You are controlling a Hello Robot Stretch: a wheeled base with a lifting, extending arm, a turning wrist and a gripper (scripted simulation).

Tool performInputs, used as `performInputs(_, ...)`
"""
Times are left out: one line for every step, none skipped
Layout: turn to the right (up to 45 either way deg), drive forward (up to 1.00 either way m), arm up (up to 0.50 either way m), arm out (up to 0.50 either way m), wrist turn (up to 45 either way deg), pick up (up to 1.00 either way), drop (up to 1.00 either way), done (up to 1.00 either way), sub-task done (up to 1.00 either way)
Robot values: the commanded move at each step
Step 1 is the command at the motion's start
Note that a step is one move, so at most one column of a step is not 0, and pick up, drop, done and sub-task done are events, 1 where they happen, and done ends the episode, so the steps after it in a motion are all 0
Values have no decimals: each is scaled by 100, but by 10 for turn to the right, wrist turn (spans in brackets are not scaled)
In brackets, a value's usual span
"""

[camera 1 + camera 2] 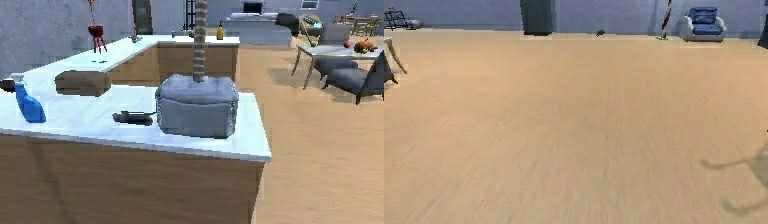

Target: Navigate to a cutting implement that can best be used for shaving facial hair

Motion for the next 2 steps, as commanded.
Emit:
performInputs(-150,0,0,0,0,0,0,0,0)
performInputs(0,0,0,0,0,0,0,100,0)
